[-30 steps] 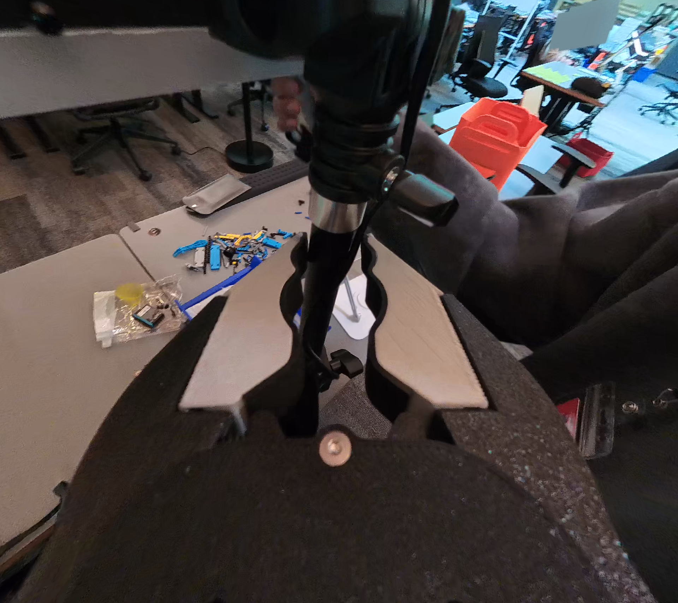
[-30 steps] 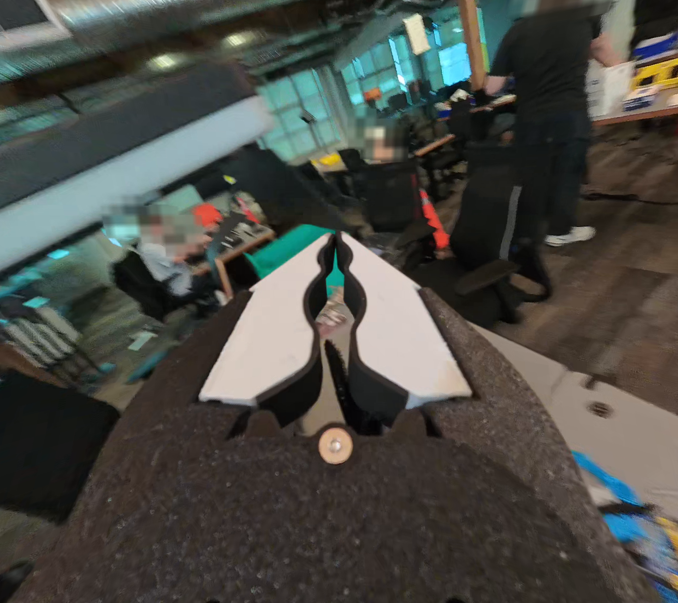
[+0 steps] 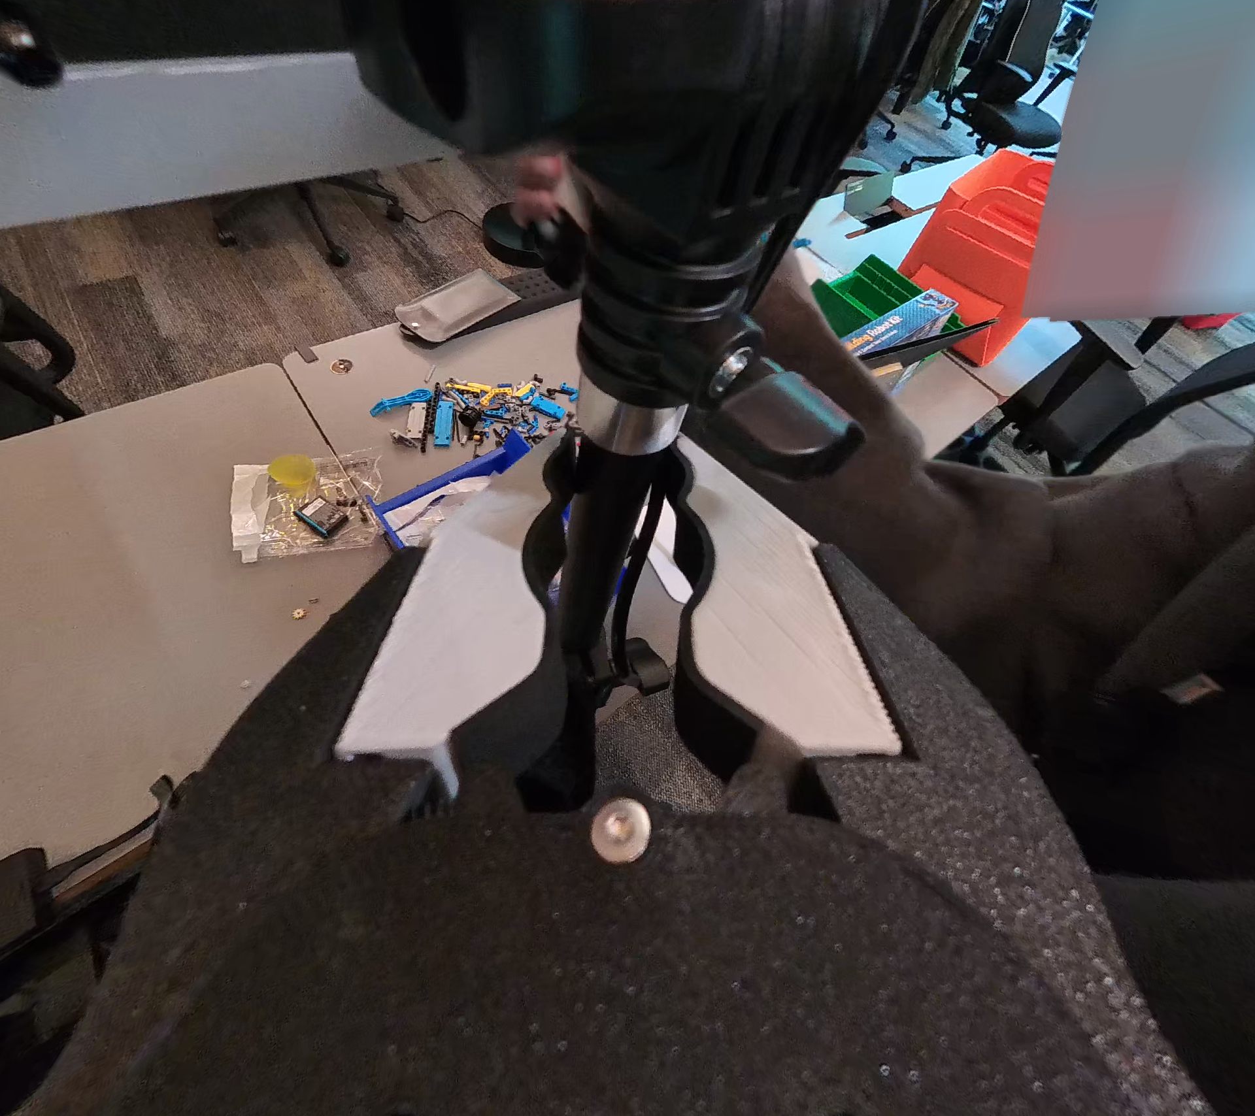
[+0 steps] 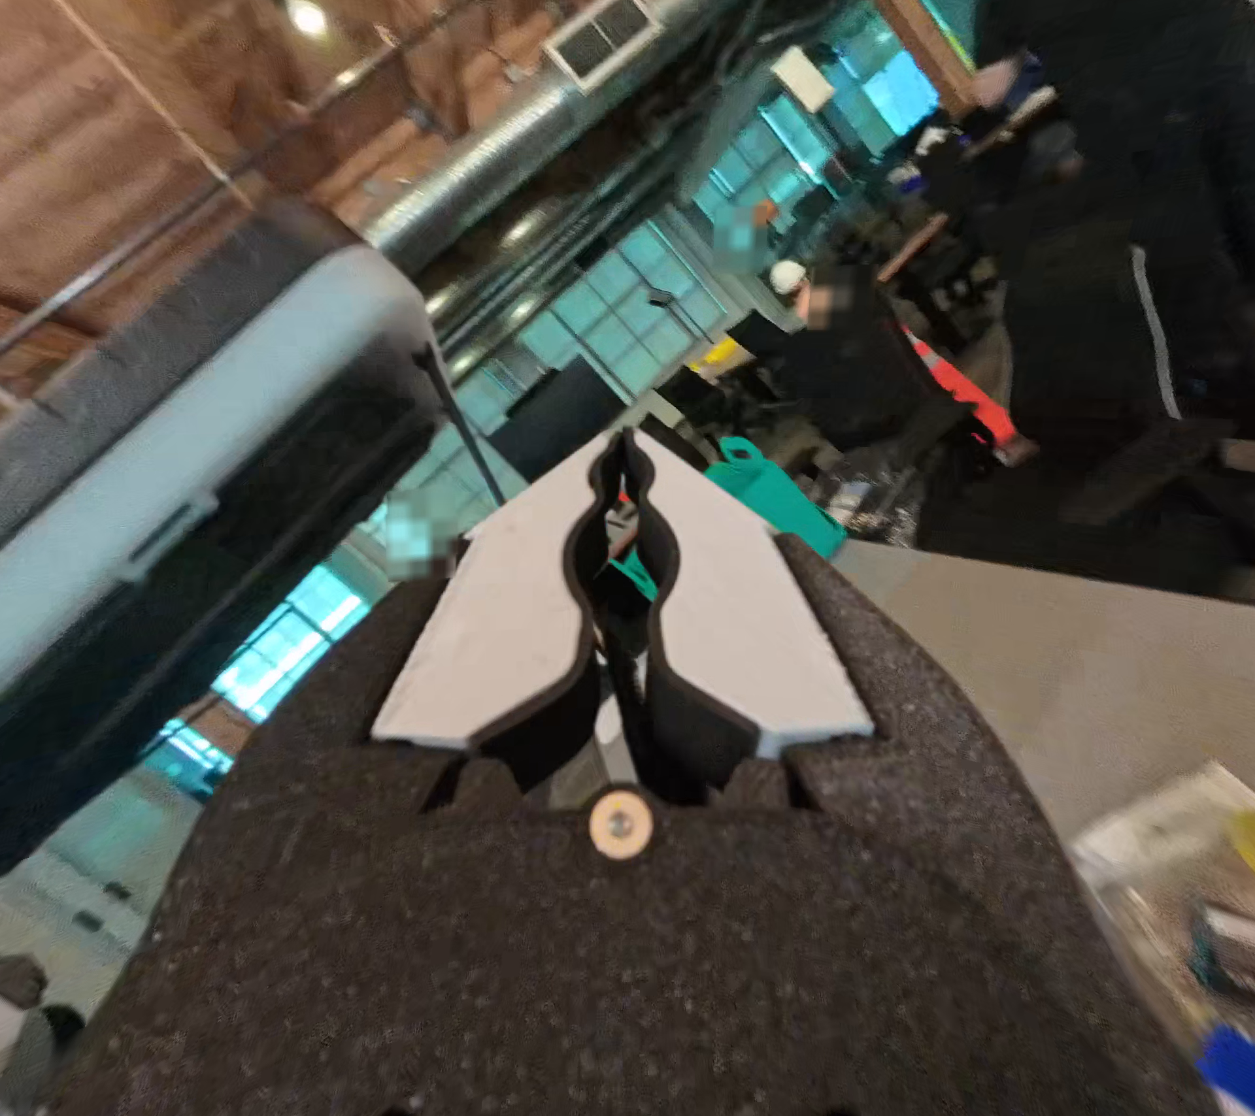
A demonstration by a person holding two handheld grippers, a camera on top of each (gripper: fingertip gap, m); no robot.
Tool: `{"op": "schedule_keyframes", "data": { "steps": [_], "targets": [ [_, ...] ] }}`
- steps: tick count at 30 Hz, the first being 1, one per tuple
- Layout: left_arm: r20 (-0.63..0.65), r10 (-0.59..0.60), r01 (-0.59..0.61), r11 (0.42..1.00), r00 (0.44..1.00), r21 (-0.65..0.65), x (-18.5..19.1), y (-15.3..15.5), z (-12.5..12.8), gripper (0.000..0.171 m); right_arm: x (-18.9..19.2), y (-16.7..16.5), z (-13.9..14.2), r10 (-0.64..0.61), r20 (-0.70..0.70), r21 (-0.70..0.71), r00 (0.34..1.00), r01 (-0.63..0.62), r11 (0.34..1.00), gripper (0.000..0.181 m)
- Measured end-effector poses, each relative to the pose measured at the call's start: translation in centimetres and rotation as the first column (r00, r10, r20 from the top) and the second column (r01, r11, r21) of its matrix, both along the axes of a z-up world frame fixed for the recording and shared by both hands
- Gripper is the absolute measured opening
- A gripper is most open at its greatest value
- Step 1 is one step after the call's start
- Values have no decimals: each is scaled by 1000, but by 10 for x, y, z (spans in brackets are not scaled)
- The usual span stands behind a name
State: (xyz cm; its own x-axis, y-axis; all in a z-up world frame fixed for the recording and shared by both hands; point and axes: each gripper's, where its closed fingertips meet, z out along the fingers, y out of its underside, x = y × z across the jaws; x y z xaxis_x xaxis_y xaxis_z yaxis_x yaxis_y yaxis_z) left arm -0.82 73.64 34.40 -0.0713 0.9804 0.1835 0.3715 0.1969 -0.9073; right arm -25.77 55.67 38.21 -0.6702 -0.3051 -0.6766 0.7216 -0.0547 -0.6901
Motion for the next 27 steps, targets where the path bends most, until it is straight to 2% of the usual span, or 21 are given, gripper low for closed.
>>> {"op": "schedule_keyframes", "data": {
  "steps": [2,3,5,6,8,9,12,16,22,25,27],
  "targets": [
    [-1,-5,5,1000,1000,0,0,0,0,26,13,-18,23,94,-19,-125,995,-95,988,0],
    [1,-6,6,1000,1000,9,0,0,0,26,19,-24,22,141,-14,-140,990,-141,980,0],
    [6,0,0,1000,1000,32,1,0,0,26,26,-14,34,268,100,-309,958,-226,924,0],
    [10,0,-1,999,1000,34,1,1,-1,26,32,-8,36,305,123,-349,944,-247,904,0],
    [29,-5,4,1000,1000,26,0,2,-1,26,53,6,42,353,79,-396,932,-295,870,0],
    [39,-8,7,1000,999,26,0,2,-2,26,68,9,42,367,34,-371,930,-329,869,0],
    [45,-19,17,999,999,38,1,3,-2,26,86,22,52,332,26,-380,943,-298,876,0],
    [44,-46,43,997,998,57,1,13,-2,26,88,37,57,319,67,-372,945,-273,887,0],
    [59,-33,30,999,998,44,1,14,-3,26,88,40,45,241,82,-353,967,-197,915,0],
    [40,-13,11,998,999,60,0,10,-3,26,75,50,34,101,127,-378,987,-46,925,0],
    [31,-8,6,998,999,65,-1,7,-3,26,78,63,18,19,97,-402,995,22,916,0]
  ]
}}
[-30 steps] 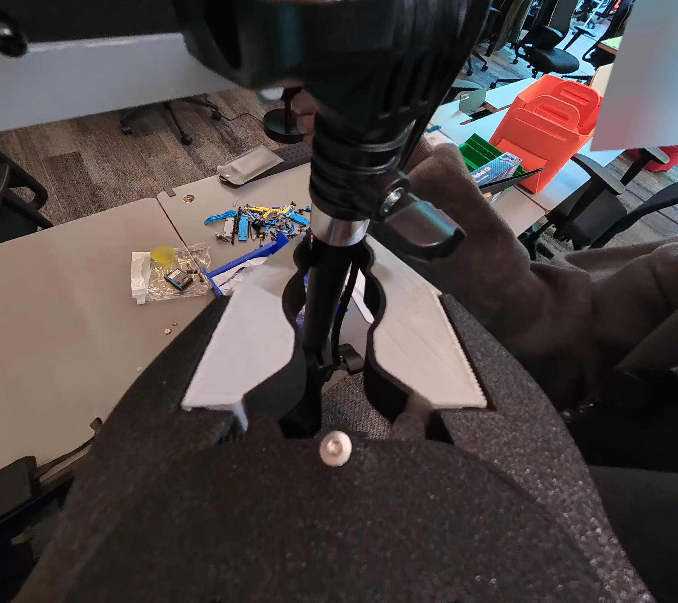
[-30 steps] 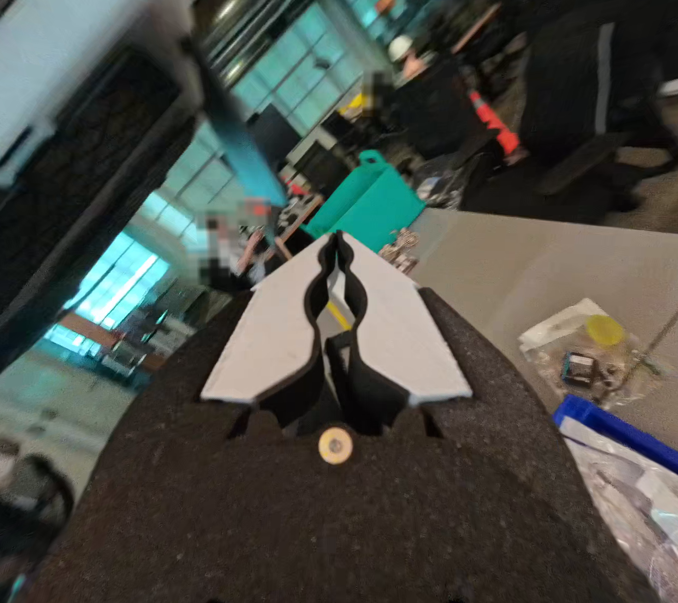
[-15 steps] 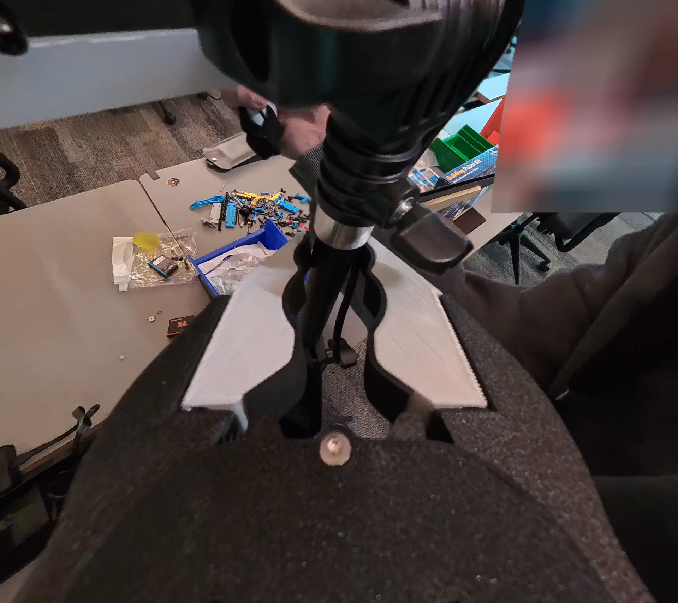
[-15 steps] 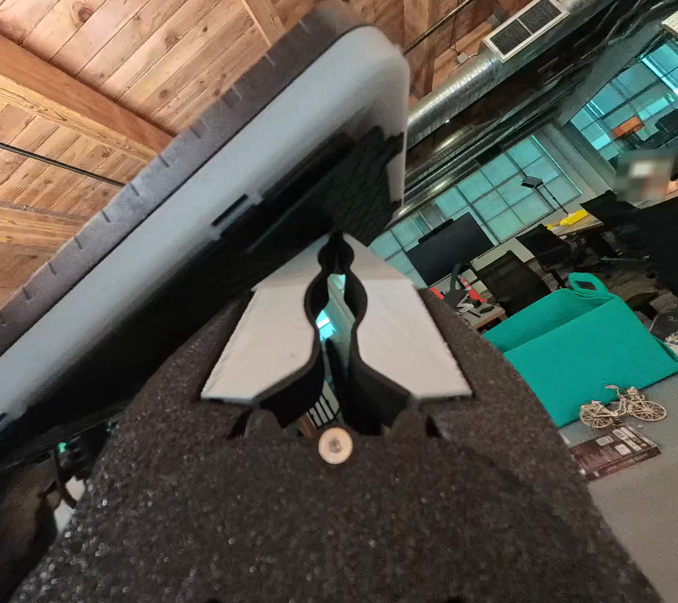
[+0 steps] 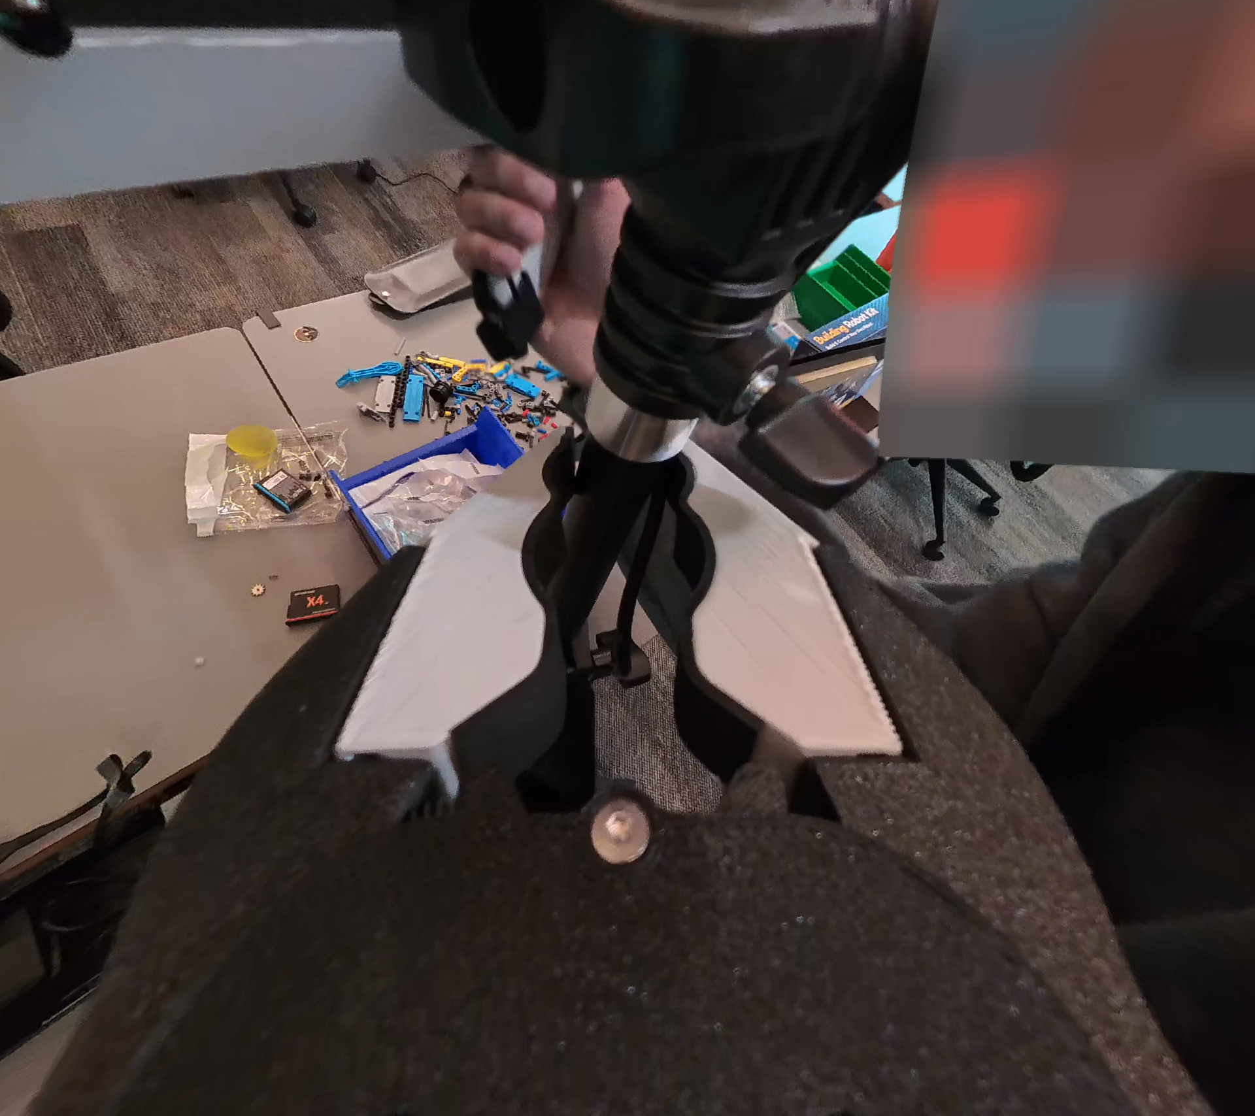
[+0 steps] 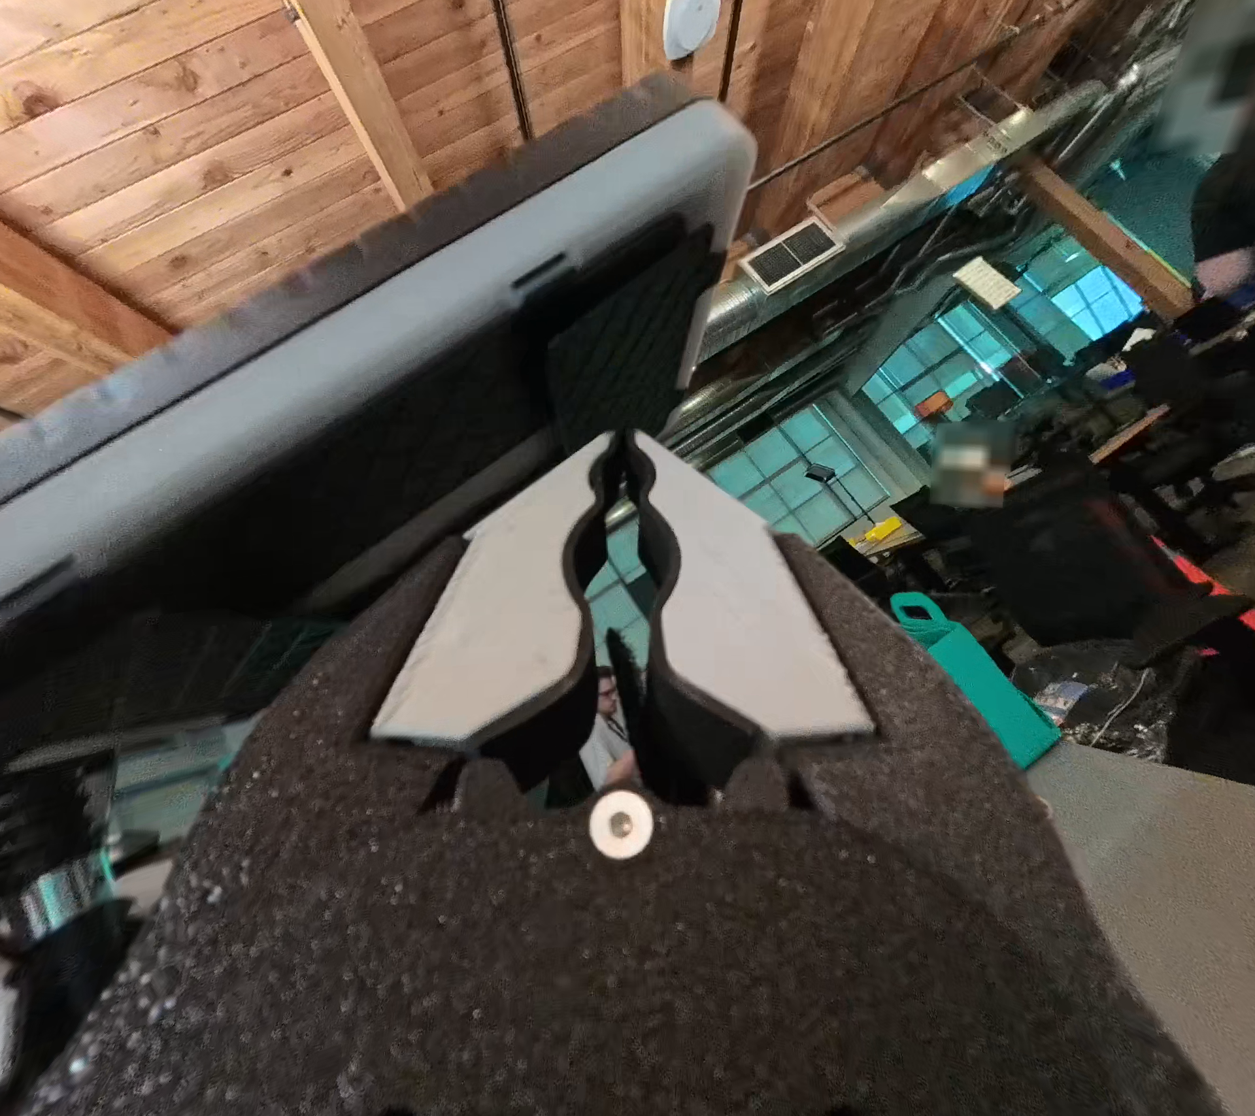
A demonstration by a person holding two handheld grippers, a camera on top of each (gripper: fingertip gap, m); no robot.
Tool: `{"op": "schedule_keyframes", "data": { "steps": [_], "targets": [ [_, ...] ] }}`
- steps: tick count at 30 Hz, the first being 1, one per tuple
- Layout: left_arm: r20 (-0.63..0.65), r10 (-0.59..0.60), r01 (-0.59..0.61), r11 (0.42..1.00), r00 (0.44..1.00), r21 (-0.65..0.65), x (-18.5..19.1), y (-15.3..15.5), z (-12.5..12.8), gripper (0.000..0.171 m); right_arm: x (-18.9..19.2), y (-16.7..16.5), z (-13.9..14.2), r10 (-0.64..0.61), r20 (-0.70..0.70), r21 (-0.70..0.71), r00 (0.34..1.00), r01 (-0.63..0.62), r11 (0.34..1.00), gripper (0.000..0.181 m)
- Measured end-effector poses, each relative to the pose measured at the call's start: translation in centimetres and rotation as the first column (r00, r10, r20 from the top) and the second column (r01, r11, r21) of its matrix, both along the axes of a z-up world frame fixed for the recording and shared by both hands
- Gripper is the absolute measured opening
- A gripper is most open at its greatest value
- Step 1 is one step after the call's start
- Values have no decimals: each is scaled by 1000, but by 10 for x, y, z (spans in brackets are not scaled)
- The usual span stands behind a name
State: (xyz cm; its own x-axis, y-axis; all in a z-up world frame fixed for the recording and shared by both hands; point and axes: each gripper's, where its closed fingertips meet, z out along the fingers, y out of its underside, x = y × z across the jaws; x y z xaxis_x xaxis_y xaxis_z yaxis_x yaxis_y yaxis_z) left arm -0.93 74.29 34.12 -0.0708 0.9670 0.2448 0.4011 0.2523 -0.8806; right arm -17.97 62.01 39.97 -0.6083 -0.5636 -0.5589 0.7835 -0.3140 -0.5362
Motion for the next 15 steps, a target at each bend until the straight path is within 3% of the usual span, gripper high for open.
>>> {"op": "schedule_keyframes", "data": {
  "steps": [6,11,15],
  "targets": [
    [-15,-26,26,999,1000,31,-1,-3,-1,27,80,35,-64,-71,-195,-93,978,54,994,40],
    [1,-41,41,999,999,33,-1,-3,-2,27,124,54,-101,-27,-183,-130,983,3,992,68],
    [-6,-49,50,998,999,49,-1,-3,-3,27,129,68,-110,-45,-164,-154,985,20,988,61]
  ]
}}
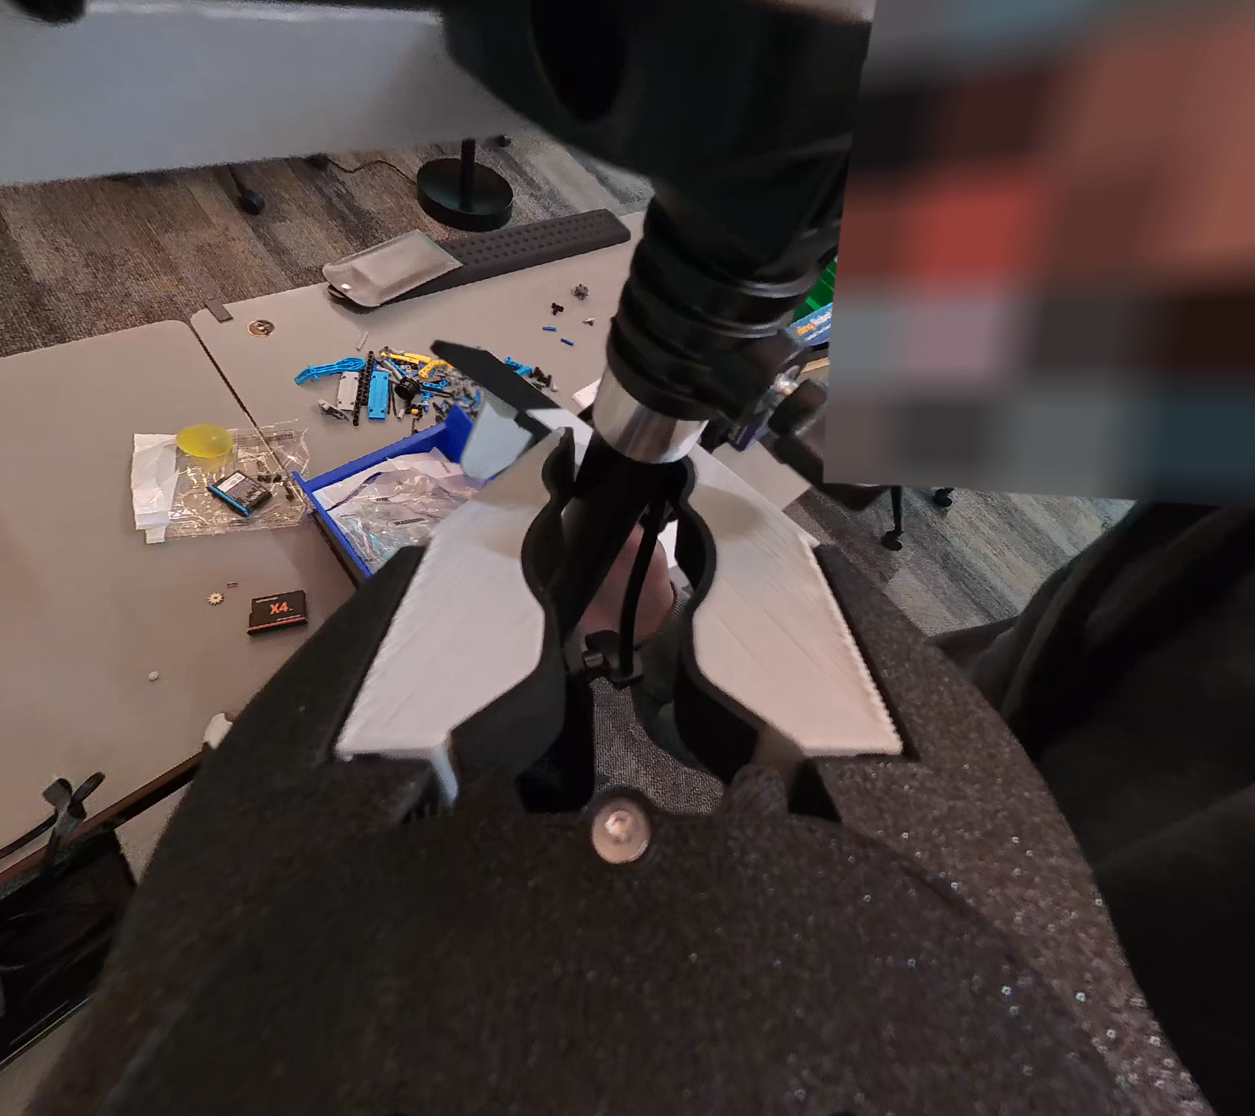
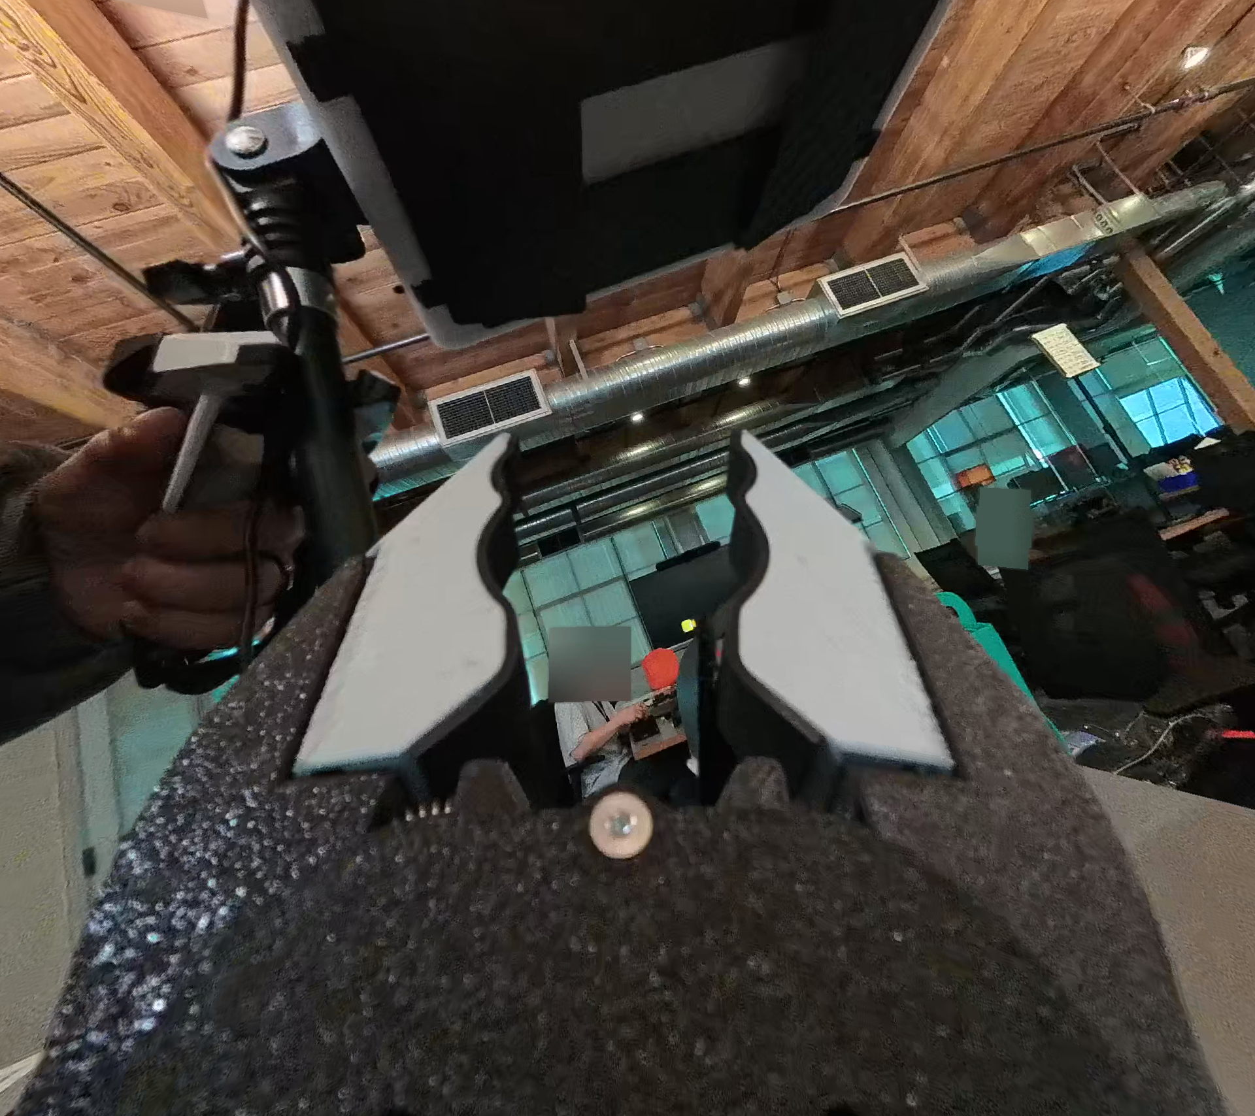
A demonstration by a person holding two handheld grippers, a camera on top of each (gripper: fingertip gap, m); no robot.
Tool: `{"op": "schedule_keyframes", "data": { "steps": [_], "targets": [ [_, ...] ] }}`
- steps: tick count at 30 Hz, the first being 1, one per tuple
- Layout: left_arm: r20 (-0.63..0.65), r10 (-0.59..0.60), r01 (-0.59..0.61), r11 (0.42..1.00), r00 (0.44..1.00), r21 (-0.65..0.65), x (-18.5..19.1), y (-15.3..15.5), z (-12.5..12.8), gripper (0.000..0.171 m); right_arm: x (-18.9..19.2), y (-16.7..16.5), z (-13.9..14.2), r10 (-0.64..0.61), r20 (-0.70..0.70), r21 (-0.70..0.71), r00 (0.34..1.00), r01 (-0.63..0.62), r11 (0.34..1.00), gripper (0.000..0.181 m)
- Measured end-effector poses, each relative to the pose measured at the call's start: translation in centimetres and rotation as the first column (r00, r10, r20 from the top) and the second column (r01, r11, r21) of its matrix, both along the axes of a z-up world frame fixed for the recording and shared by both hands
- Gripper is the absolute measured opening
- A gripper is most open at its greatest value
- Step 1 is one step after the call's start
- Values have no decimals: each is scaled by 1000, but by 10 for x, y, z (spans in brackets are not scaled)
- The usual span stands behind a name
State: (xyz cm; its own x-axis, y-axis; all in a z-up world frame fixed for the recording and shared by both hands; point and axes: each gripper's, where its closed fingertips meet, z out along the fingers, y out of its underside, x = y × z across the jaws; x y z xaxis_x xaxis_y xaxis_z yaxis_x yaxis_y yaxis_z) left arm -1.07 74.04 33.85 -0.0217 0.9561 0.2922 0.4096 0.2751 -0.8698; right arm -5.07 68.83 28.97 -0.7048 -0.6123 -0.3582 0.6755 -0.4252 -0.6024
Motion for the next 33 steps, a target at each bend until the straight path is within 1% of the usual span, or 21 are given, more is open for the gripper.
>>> {"op": "schedule_keyframes", "data": {
  "steps": [5,7,8,10,11,13,14,17,19,21,22,24,26,28,30,33],
  "targets": [
    [-10,-8,8,1000,1000,17,-1,0,-2,26,-6,0,-2,1,1,8,1000,-1,1000,63],
    [-10,-9,10,1000,1000,16,-2,0,-3,26,-10,3,7,9,5,-23,1000,-8,1000,63],
    [-9,-8,8,1000,1000,16,-2,0,-4,26,-11,6,17,16,1,-61,1000,-16,998,61],
    [-7,-4,5,1000,1000,21,-2,0,-4,26,-9,19,49,34,-86,-215,996,-52,975,54],
    [-6,-3,3,1000,1000,22,-2,0,-4,26,-11,21,65,19,-126,-262,992,-52,964,52],
    [1,1,-1,1000,1000,18,-1,0,-4,26,-23,20,93,-48,-173,-327,984,-11,945,56],
    [4,0,0,1000,1000,13,-1,0,-4,26,-29,18,101,-74,-192,-350,979,2,937,57],
    [2,-2,2,1000,1000,13,-1,-1,-4,26,-35,23,116,-29,-246,-410,969,-77,909,67],
    [-7,0,0,1000,1000,15,-1,-1,-4,26,-34,26,125,-33,-288,-433,957,-100,896,63],
    [-8,7,-7,1000,1000,2,-1,-4,-4,25,-35,23,126,-49,-318,-424,947,-96,901,56],
    [-3,6,-6,1000,1000,0,0,-4,-5,25,-34,22,124,-46,-342,-425,939,-110,898,41],
    [0,2,-2,1000,1000,4,0,-4,-5,25,-34,22,119,-4,-351,-403,936,-147,903,34],
    [-5,-8,8,1000,1000,9,-1,-2,-5,25,-37,21,114,-35,-339,-382,940,-103,918,23],
    [-3,-5,5,1000,1000,8,-2,-3,-5,22,-35,20,99,-40,-360,-342,932,-92,935,11],
    [-10,-1,1,1000,1000,16,-3,-4,-5,22,-31,22,84,-28,-376,-308,926,-97,946,6],
    [-21,-20,20,1000,1000,24,-6,-3,-5,21,-21,35,68,-18,-375,-275,927,-93,957,3]
  ]
}}
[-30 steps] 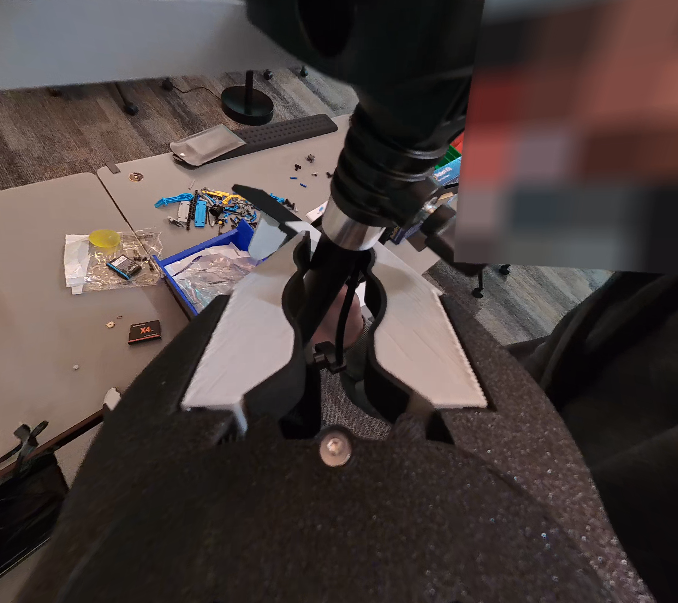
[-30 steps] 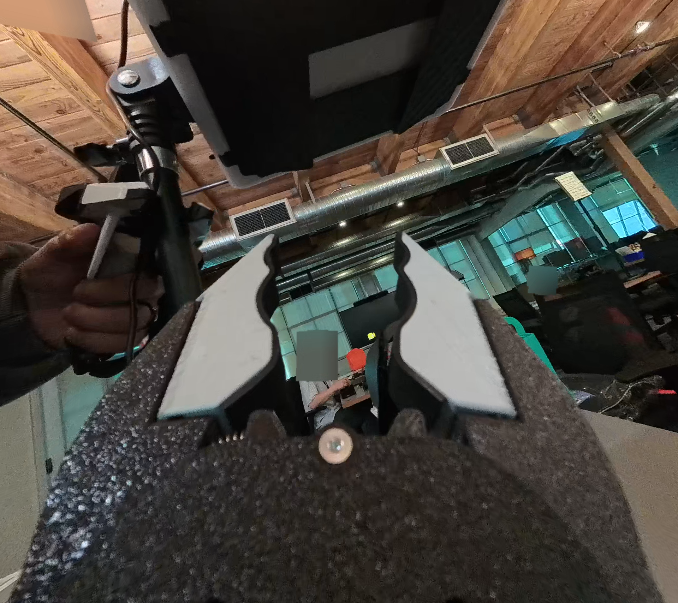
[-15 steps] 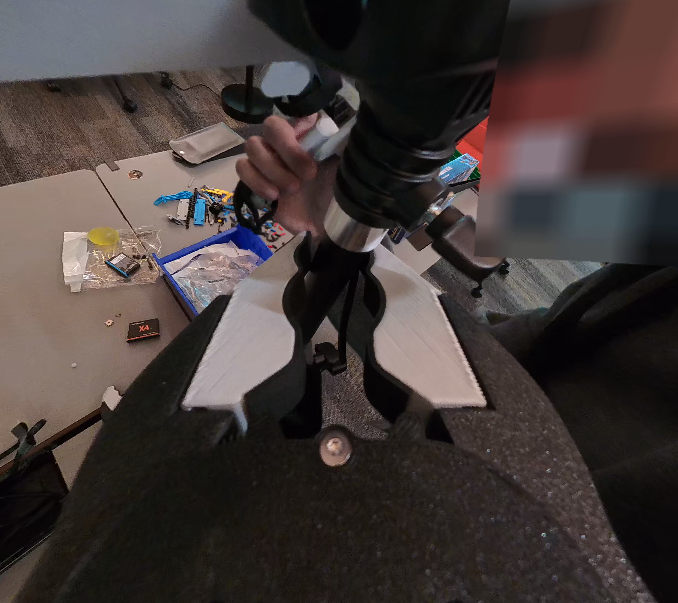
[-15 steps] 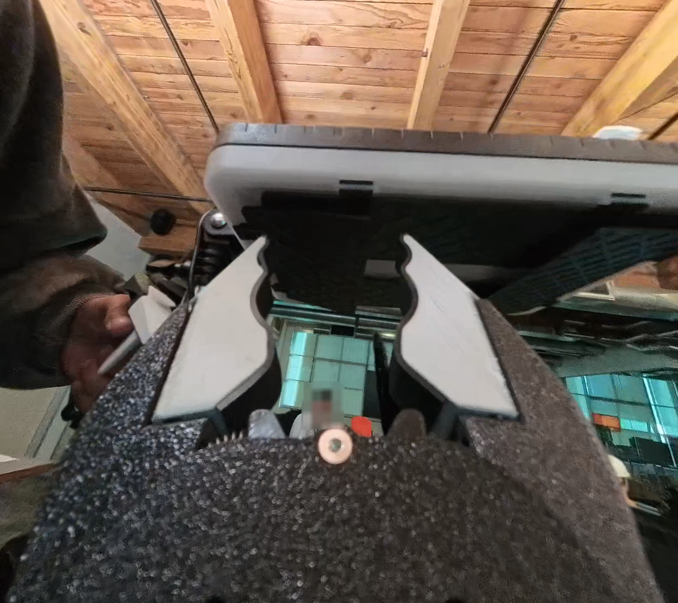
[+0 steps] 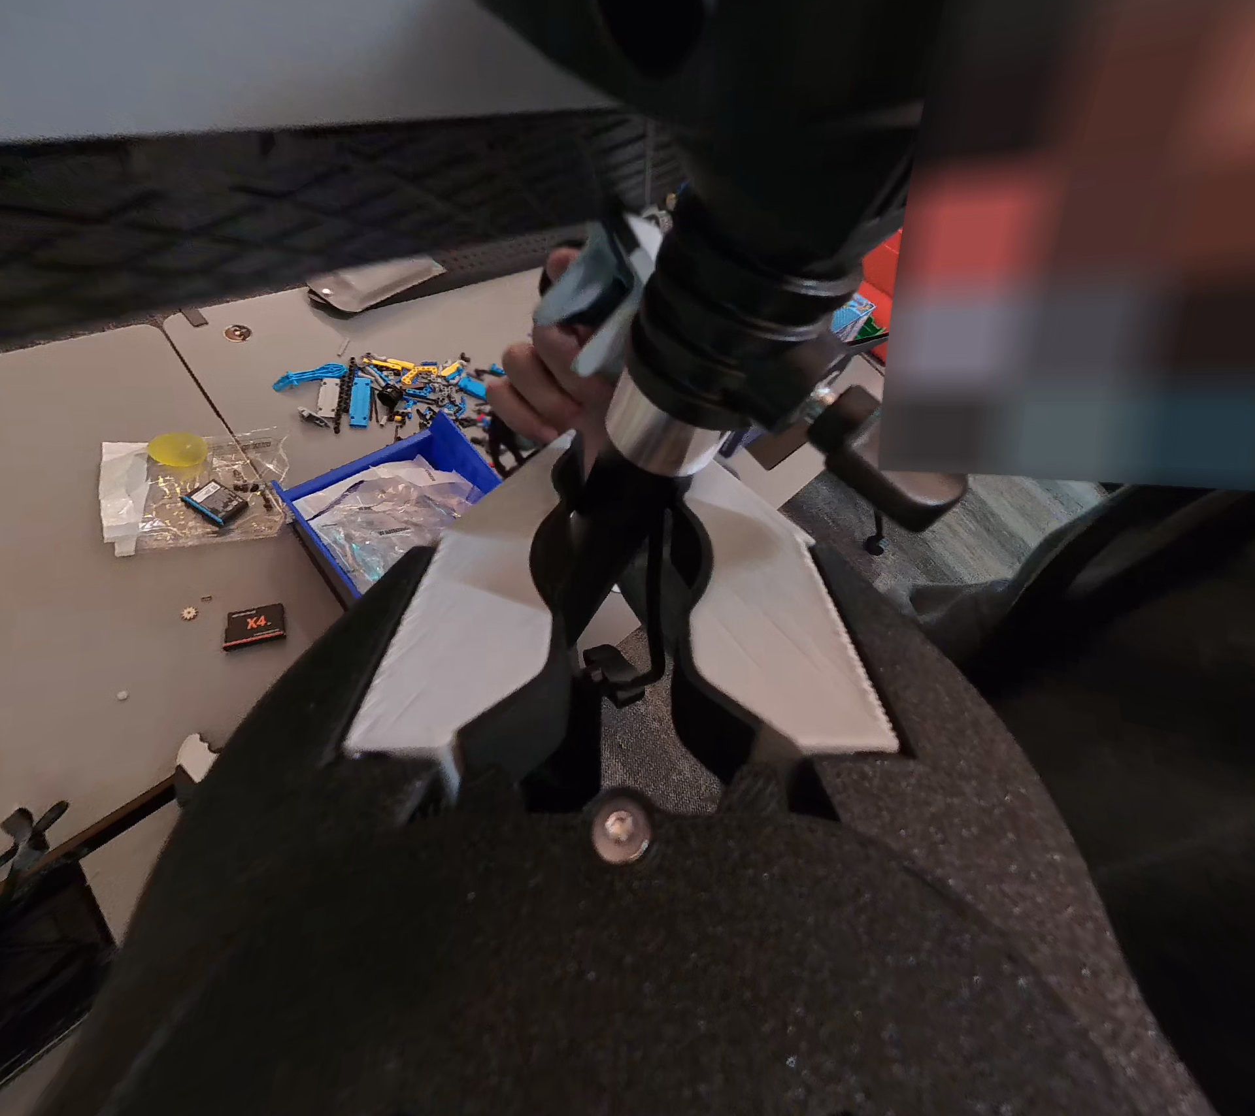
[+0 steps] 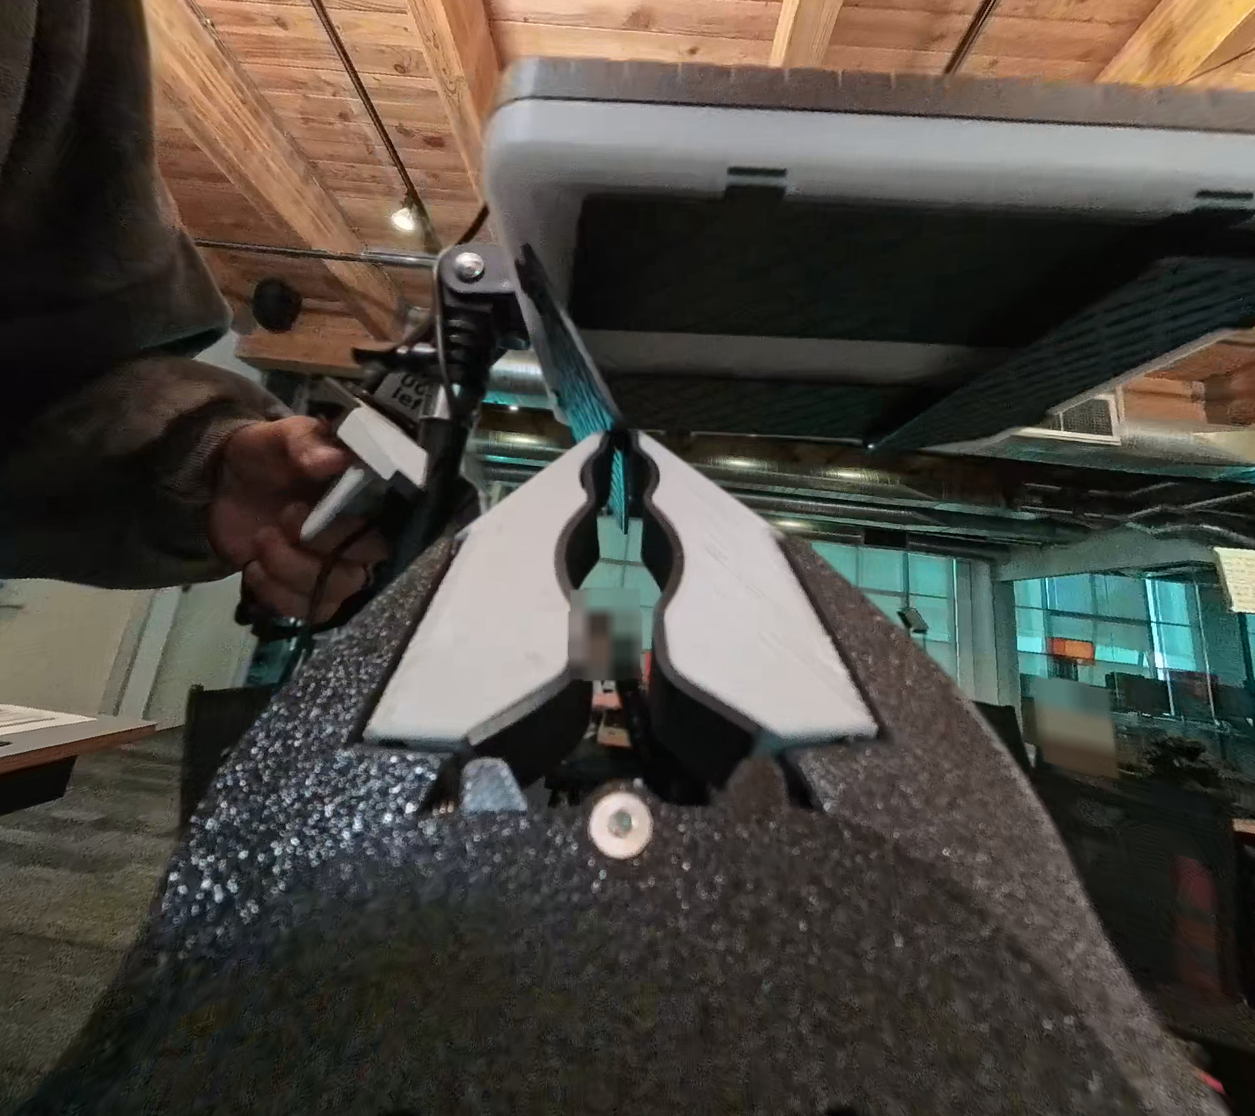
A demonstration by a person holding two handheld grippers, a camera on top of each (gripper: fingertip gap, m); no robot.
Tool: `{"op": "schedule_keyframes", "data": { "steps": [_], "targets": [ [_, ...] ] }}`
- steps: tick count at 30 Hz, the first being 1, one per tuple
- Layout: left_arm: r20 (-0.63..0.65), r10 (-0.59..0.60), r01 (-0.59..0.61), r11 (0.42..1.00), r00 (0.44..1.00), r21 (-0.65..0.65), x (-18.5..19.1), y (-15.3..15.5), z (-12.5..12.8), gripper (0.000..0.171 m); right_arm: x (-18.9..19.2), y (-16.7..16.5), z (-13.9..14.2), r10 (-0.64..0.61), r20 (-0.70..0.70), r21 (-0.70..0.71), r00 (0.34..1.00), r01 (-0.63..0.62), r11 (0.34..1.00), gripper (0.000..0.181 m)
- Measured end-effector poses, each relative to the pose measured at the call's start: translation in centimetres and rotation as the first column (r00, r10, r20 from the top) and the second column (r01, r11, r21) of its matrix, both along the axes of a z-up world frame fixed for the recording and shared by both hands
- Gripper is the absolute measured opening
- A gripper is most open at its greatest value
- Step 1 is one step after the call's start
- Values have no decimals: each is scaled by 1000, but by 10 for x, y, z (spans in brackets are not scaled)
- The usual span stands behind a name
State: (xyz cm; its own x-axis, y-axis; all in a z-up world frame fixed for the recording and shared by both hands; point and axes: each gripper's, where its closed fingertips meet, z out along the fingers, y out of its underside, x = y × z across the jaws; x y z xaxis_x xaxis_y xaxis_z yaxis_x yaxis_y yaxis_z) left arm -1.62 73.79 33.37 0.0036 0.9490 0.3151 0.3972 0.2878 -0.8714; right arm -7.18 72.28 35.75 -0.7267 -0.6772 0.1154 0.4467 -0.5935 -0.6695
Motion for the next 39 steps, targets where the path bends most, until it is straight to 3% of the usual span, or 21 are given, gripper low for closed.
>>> {"op": "schedule_keyframes", "data": {
  "steps": [8,10,11,15,21,24,26,28,30,31,33,35,39],
  "targets": [
    [10,-50,49,997,999,51,3,7,0,24,30,27,-11,25,57,73,998,-29,997,1],
    [44,-56,53,996,997,66,11,9,-5,34,34,30,-8,28,85,81,996,-35,996,1],
    [58,-53,49,997,997,58,14,8,-7,38,35,31,-8,19,97,88,995,-27,996,1],
    [107,-32,46,990,994,-130,9,3,-11,25,42,37,-6,55,140,149,989,-76,986,0],
    [108,-50,64,989,993,-136,12,6,-12,25,43,41,-4,21,135,216,991,-50,975,0],
    [100,-32,46,989,994,-138,11,6,-11,26,30,44,-2,64,155,196,986,-94,976,5],
    [92,-35,49,987,995,-151,11,5,-11,25,-12,57,1,155,318,109,935,-198,974,24],
    [85,-27,39,989,996,-139,11,2,-11,25,-70,63,4,119,477,45,871,-159,986,22],
    [74,-29,39,990,997,-136,10,2,-10,26,-110,34,3,-137,531,205,836,30,978,21],
    [69,-31,40,991,997,-130,9,3,-10,26,-115,16,8,-210,502,267,839,81,960,31],
    [63,-31,39,991,998,-125,7,3,-10,26,-109,-30,19,-239,456,366,857,64,929,40],
    [66,-29,37,991,997,-126,7,3,-10,26,-98,-71,34,-183,469,394,864,-19,919,48],
    [68,-23,31,993,997,-114,7,3,-10,26,-114,-101,63,-151,595,328,789,-66,942,35]
  ]
}}
